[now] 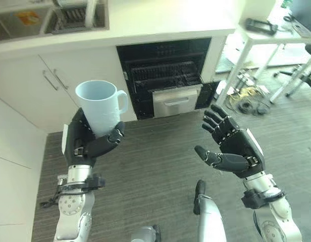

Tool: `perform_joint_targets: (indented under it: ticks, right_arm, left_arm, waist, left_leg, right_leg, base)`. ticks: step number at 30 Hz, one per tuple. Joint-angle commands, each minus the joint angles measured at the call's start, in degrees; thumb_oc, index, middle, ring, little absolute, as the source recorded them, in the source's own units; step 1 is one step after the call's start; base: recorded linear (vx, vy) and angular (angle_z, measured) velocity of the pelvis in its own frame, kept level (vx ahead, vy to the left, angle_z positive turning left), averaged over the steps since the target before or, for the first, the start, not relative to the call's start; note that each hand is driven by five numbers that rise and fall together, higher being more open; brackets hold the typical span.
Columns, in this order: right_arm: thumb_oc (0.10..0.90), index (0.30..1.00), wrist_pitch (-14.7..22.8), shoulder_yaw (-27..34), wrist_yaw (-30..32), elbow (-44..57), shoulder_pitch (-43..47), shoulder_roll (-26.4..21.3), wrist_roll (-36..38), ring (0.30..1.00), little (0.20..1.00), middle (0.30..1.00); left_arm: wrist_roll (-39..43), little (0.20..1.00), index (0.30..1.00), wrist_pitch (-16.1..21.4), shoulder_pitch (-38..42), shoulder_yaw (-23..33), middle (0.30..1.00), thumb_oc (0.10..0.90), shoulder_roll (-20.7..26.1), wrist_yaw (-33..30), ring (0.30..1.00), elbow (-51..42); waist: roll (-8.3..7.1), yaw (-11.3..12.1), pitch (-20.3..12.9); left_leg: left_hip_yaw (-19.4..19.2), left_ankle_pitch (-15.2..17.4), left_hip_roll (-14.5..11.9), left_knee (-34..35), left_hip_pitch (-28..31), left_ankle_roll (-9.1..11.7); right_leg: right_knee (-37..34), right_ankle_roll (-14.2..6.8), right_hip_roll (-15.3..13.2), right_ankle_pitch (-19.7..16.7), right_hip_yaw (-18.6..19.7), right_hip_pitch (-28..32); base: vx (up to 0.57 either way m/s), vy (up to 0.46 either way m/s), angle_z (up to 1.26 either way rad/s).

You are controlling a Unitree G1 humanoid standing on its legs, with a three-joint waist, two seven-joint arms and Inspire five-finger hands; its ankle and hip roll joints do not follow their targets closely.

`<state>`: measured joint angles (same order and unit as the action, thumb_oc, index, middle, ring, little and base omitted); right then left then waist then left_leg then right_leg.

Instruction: Place the dishes in the dishwasher.

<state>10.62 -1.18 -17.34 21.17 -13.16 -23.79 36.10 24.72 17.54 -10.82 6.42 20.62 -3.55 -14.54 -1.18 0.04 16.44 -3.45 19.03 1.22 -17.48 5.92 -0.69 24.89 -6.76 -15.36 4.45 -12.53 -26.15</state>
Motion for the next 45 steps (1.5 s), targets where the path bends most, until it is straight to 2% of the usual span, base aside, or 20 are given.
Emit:
perform_joint_targets:
  ticks: [1, 3, 6, 8, 10, 11, 13, 16, 19, 22, 27, 31, 33, 35, 36, 37, 39, 41, 42, 45]
  right_arm:
    - [0.800, 0.900, 6.1, 4.8, 0.6, 5.3, 4.2, -0.7, 3.1, 0.900, 0.900, 0.900]
    - [0.800, 0.900, 5.5, 5.6, 0.3, 5.1, 4.2, -1.6, 3.2, 0.900, 0.900, 0.900]
    - [0.800, 0.900, 4.4, 6.7, -0.8, 5.0, 3.4, -2.6, 4.1, 0.900, 0.900, 0.900]
    - [0.800, 0.900, 4.1, 6.9, -2.4, 5.1, 2.7, -2.9, 4.3, 0.900, 0.900, 0.900]
    - [0.800, 0.900, 4.0, 6.3, -2.4, 4.8, 3.0, -2.9, 3.6, 0.900, 0.900, 0.900]
    - [0.800, 0.900, 4.0, 5.9, -2.0, 4.6, 3.5, -3.0, 3.2, 0.900, 0.900, 0.900]
    - [0.800, 0.900, 4.0, 4.5, -0.5, 3.7, 5.3, -3.3, 3.0, 0.900, 0.900, 0.900]
    - [0.800, 0.900, 3.9, 3.7, -0.5, 3.2, 5.4, -2.1, 1.6, 0.900, 0.900, 0.900]
    - [0.800, 0.900, 3.6, 4.2, -0.6, 4.0, 4.1, -1.8, 0.4, 0.900, 0.900, 0.900]
    - [0.800, 0.900, 3.4, 4.7, 0.2, 4.8, 4.1, -2.7, 0.2, 0.900, 0.900, 0.900]
    - [0.800, 0.900, 3.1, 5.1, -0.7, 5.7, 3.2, -2.6, 1.6, 0.900, 0.900, 0.900]
    - [0.800, 0.900, 4.5, 4.6, 3.0, 5.2, 5.4, -0.4, 0.3, 0.900, 0.900, 0.900]
    - [0.800, 0.900, 4.7, 4.3, 3.4, 5.1, 5.7, 0.5, -0.1, 0.900, 0.900, 0.900]
    - [0.800, 0.900, 4.5, 3.8, 3.7, 5.1, 6.0, 1.6, -0.9, 0.900, 0.900, 0.900]
    - [0.800, 0.900, 4.6, 3.2, 3.1, 4.9, 5.7, 2.6, -1.0, 0.900, 0.900, 0.900]
    - [0.800, 0.900, 4.7, 3.1, 3.1, 4.9, 5.7, 2.7, -1.1, 0.900, 0.900, 0.900]
    - [0.800, 0.900, 4.7, 1.5, 3.0, 4.1, 6.1, 3.2, -2.4, 0.900, 0.900, 0.900]
    - [0.800, 0.900, 4.9, 1.0, 2.3, 3.4, 6.4, 3.1, -2.1, 0.900, 0.900, 0.900]
    - [0.800, 0.900, 5.1, 0.9, 1.6, 3.0, 6.9, 2.4, -0.9, 0.900, 0.900, 0.900]
    - [0.800, 0.900, 5.1, 2.0, -0.1, 2.8, 6.8, 1.5, 1.4, 0.900, 0.900, 0.900]
  left_arm:
    - [2.8, 0.300, 0.300, 7.1, 3.9, 1.8, 0.300, 0.400, 4.1, 1.6, 0.300, -9.6]
    - [3.1, 0.300, 0.300, 7.0, 3.7, 1.7, 0.300, 0.400, 3.7, 1.7, 0.300, -9.9]
    - [3.1, 0.300, 0.300, 6.7, 3.2, 1.1, 0.300, 0.400, 2.9, 1.1, 0.300, -10.3]
    - [3.4, 0.300, 0.300, 7.1, 2.0, 1.3, 0.300, 0.400, 1.8, 1.4, 0.300, -10.5]
    - [2.8, 0.300, 0.300, 7.5, 1.9, 0.8, 0.300, 0.400, 1.4, 1.4, 0.300, -10.4]
    - [2.6, 0.300, 0.300, 7.7, 2.1, 0.6, 0.300, 0.400, 1.3, 1.6, 0.300, -10.1]
    - [2.4, 0.300, 0.300, 8.1, 2.1, 0.5, 0.300, 0.400, 1.0, 2.7, 0.300, -9.5]
    - [2.9, 0.300, 0.300, 8.9, 1.0, 0.9, 0.300, 0.400, 1.0, 3.5, 0.300, -9.0]
    - [3.3, 0.300, 0.300, 9.1, 1.2, 0.4, 0.300, 0.400, 1.0, 3.5, 0.300, -8.6]
    - [3.5, 0.300, 0.300, 9.8, 1.7, -0.2, 0.300, 0.400, 0.5, 3.6, 0.300, -8.4]
    - [3.6, 0.300, 0.300, 9.7, 2.6, 0.1, 0.300, 0.400, 1.2, 2.7, 0.300, -8.5]
    - [3.7, 0.300, 0.300, 8.4, 5.6, 0.5, 0.300, 0.400, 2.6, 6.3, 0.300, -7.9]
    - [4.0, 0.300, 0.300, 8.2, 5.9, 0.9, 0.300, 0.400, 3.1, 7.3, 0.300, -8.0]
    - [3.4, 0.300, 0.300, 8.2, 6.1, 1.1, 0.300, 0.400, 3.3, 7.9, 0.300, -8.0]
    - [2.4, 0.300, 0.300, 8.5, 6.3, 0.9, 0.300, 0.400, 3.6, 8.0, 0.300, -7.8]
    - [2.2, 0.300, 0.300, 8.5, 6.4, 0.8, 0.300, 0.400, 3.6, 8.0, 0.300, -7.8]
    - [0.7, 0.300, 0.300, 8.8, 6.7, 0.4, 0.300, 0.400, 3.6, 6.8, 0.300, -7.9]
    - [0.4, 0.300, 0.300, 8.7, 7.0, 0.6, 0.300, 0.400, 4.1, 5.6, 0.300, -8.0]
    - [0.2, 0.300, 0.300, 8.2, 7.9, 0.7, 0.300, 0.400, 4.8, 4.3, 0.300, -7.9]
    - [-0.4, 0.300, 0.300, 7.8, 8.5, 0.7, 0.300, 0.400, 5.5, 3.5, 0.300, -8.0]
  waist:
    - [-2.49, 0.2, -7.4]
    - [-2.40, -0.3, -8.5]
    - [-1.83, -0.4, -9.5]
    - [-3.10, 0.5, -9.3]
    - [-3.72, 0.9, -8.3]
    - [-3.85, 1.1, -7.8]
    - [-3.63, 2.2, -6.8]
    - [-0.30, 1.8, -6.9]
    - [1.61, 1.4, -7.5]
    - [2.52, 2.3, -7.0]
    - [1.24, 2.9, -7.2]
    - [-1.03, 5.9, -8.9]
    - [-1.67, 6.3, -8.8]
    - [-1.48, 6.0, -9.0]
    - [-0.86, 5.4, -8.5]
    - [-0.57, 5.3, -8.4]
    - [0.17, 4.6, -7.5]
    - [-0.11, 5.0, -7.1]
    - [-0.36, 5.0, -6.9]
    - [-2.39, 4.0, -5.6]
  left_leg:
    - [-1.5, 0.5, -1.8, 0.3, -1.6, -0.3]
    - [-2.0, -0.5, -2.7, 0.3, -0.5, 0.6]
    - [-2.4, -7.4, -4.1, 0.3, 1.1, 2.6]
    - [-2.7, -16.3, -2.6, -1.9, 0.0, 4.0]
    - [-4.6, -16.9, -3.1, -7.8, -4.0, 4.1]
    - [-5.2, -16.2, -3.6, -9.8, -6.2, 3.7]
    - [-6.6, -14.0, -2.2, -3.7, -7.2, 2.2]
    - [-7.1, -9.5, -4.7, 0.3, -11.2, 3.4]
    - [-5.5, -12.5, -7.6, 0.3, -17.2, 6.5]
    - [-3.7, -15.8, -8.4, 0.3, -21.8, 7.3]
    - [-3.1, -12.4, -6.8, 0.3, -19.1, 4.9]
    - [-1.4, -10.5, -3.7, 0.3, -18.4, 1.9]
    - [-1.2, -9.7, -2.3, 0.3, -17.6, 0.7]
    - [-0.4, -9.2, -1.4, 0.3, -17.1, -0.5]
    - [0.8, -8.0, -0.6, 0.3, -15.6, -1.5]
    - [1.1, -8.1, -0.7, 0.3, -15.5, -1.7]
    - [0.8, -7.5, -1.1, 0.3, -14.2, -1.9]
    - [0.4, -7.2, -1.4, 0.3, -13.5, -1.5]
    - [-0.2, -7.4, -2.3, 0.3, -13.4, -1.0]
    - [-2.8, -6.2, -2.8, 0.3, -12.0, 0.0]
  right_leg:
    - [-7.7, -3.5, 1.5, -4.2, -1.9, 10.7]
    - [-7.7, -2.7, 2.5, -3.3, -2.3, 11.3]
    - [-7.7, -0.3, 5.0, -0.1, -2.6, 13.7]
    - [-7.7, 1.9, 5.4, 2.3, -1.5, 16.2]
    - [-7.7, 3.0, 5.4, 3.3, -1.5, 18.0]
    - [-7.7, 3.3, 5.5, 3.6, -1.5, 18.7]
    - [-7.7, 2.7, 6.1, 4.7, -1.0, 20.2]
    - [-7.7, 1.8, 9.2, 5.7, -1.2, 20.8]
    - [-7.7, 2.2, 11.2, 7.7, -1.5, 22.2]
    - [-7.7, 3.4, 12.9, 10.2, -1.4, 24.3]
    - [-7.7, 2.2, 10.9, 11.3, -1.4, 27.7]
    - [-7.7, -1.0, 6.5, 9.6, -5.5, 30.8]
    - [-7.7, -2.0, 5.6, 6.7, -6.1, 32.6]
    - [-7.7, -2.7, 5.9, 0.1, -6.9, 33.3]
    - [-0.9, -3.5, 6.2, -4.7, -6.2, 32.5]
    - [1.2, -3.3, 6.2, -5.2, -6.2, 31.6]
    - [6.0, -1.6, 5.1, -4.2, -6.1, 25.9]
    - [2.4, -1.1, 5.2, -2.3, -6.7, 26.4]
    - [-5.4, -1.0, 5.5, -2.4, -8.1, 27.3]
    - [-7.7, -2.6, 1.0, -0.2, -5.1, 20.5]
  base:
    - [0.32, -0.329, 0.62]
    - [0.35, -0.364, 0.53]
    - [0.29, -0.327, -0.16]
    - [0.21, -0.280, -0.25]
    - [0.11, -0.221, -0.34]
    - [0.19, -0.236, -0.38]
    - [0.18, -0.074, -0.14]
    - [0.12, 0.098, 0.04]
    - [0.16, 0.091, 0.30]
    - [0.18, 0.127, 0.06]
    - [0.28, 0.224, -0.41]
    - [0.35, 0.258, 0.15]
    - [0.23, 0.188, 0.25]
    - [0.25, 0.238, 0.27]
    - [0.22, 0.234, 0.23]
    - [0.17, 0.219, 0.15]
    - [0.11, 0.106, 0.02]
    - [0.13, -0.056, -0.37]
    - [0.15, -0.186, -0.44]
    - [0.13, -0.267, -0.42]
